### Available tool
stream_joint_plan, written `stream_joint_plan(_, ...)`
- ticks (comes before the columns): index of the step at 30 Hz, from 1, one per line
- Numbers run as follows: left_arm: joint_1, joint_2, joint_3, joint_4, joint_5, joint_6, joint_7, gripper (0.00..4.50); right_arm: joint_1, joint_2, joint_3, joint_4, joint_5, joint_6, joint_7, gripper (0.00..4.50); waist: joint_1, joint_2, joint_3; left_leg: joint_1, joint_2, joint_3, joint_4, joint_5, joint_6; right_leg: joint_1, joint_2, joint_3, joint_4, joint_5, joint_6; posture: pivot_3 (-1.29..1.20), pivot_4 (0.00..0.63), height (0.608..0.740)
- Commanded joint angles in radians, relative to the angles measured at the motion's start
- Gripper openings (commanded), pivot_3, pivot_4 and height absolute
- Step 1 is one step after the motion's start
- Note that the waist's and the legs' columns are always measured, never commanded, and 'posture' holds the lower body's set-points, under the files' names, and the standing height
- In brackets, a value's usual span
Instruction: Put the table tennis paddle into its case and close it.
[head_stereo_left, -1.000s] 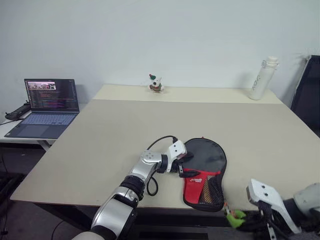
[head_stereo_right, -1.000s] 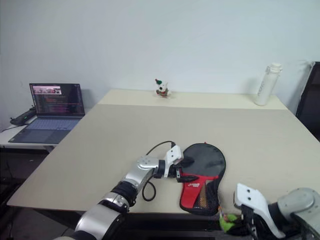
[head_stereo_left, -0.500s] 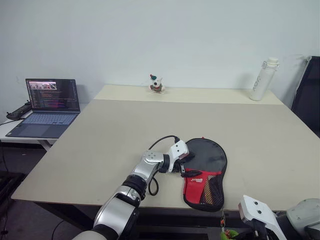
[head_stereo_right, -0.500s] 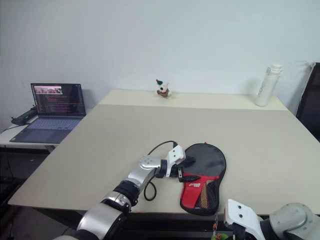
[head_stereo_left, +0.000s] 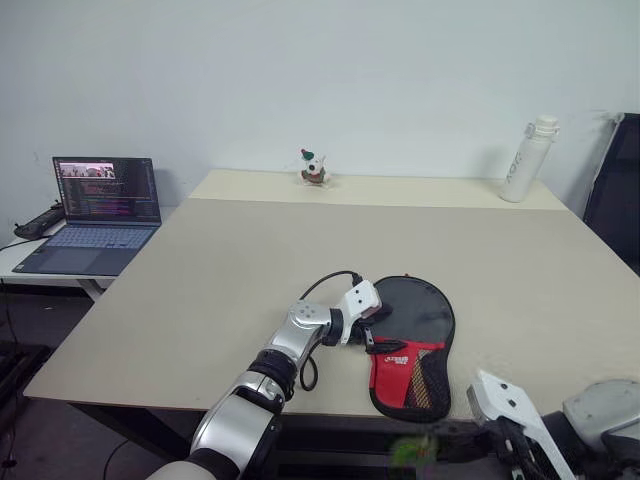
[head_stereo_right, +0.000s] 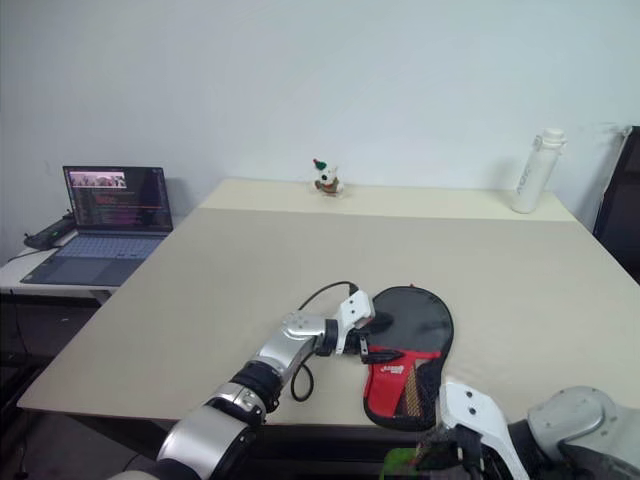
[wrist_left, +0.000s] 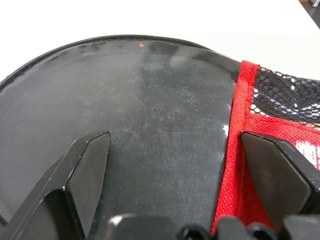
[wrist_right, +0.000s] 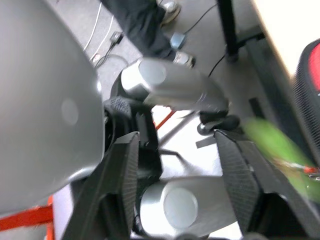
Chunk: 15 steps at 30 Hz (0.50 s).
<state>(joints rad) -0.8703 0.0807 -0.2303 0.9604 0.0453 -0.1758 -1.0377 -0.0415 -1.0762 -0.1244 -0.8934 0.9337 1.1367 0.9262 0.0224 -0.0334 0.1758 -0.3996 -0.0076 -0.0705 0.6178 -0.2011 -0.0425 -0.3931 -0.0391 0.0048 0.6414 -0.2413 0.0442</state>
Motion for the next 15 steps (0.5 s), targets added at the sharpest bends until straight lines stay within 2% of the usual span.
stream_joint_plan(1,0.015,0.010,-0.009,-0.054,-0.006,0.019,-0.035,4.50,-0.078,0.031,-0.016,0.077,-0.021,-0.044,-0.058,2.37,-0.001,-0.001,0.000,0.000,0.000,0.000,0.000,0.000,0.000,0.000,0.000,0.000,0.000,0.000,0.000,0.00,0.150,0.740)
stream_joint_plan(5,0.068,0.087,0.023,-0.241,-0.072,0.070,-0.114,4.50,-0.139,0.079,0.007,0.208,-0.158,-0.180,-0.096,2.37,-0.007,-0.001,0.001,-0.001,0.000,0.000,-0.001,0.000,0.000,-0.002,0.000,0.000,0.000,0.000,0.000,0.00,0.150,0.740)
stream_joint_plan(7,0.120,0.159,0.062,-0.402,-0.137,0.141,-0.154,4.50,-0.189,0.133,0.029,0.316,-0.257,-0.298,-0.127,2.37,-0.018,-0.001,0.001,-0.002,0.001,0.000,-0.003,0.000,0.000,-0.004,0.000,0.001,0.001,0.000,-0.001,0.00,0.150,0.740)
stream_joint_plan(11,0.252,0.298,0.151,-0.704,-0.236,0.326,-0.127,4.50,-0.337,0.225,0.052,0.590,-0.391,-0.498,-0.119,2.37,-0.042,0.001,0.004,-0.002,0.002,0.003,-0.004,0.000,0.000,-0.010,0.003,0.005,0.006,0.000,-0.001,0.00,0.150,0.740)
stream_joint_plan(15,0.355,0.358,0.183,-0.909,-0.271,0.446,-0.053,4.50,-0.427,0.261,0.073,0.807,-0.473,-0.635,-0.062,2.37,-0.048,0.002,0.005,-0.002,0.002,0.005,-0.005,0.000,0.000,-0.010,0.003,0.006,0.005,0.000,-0.001,0.00,0.150,0.740)
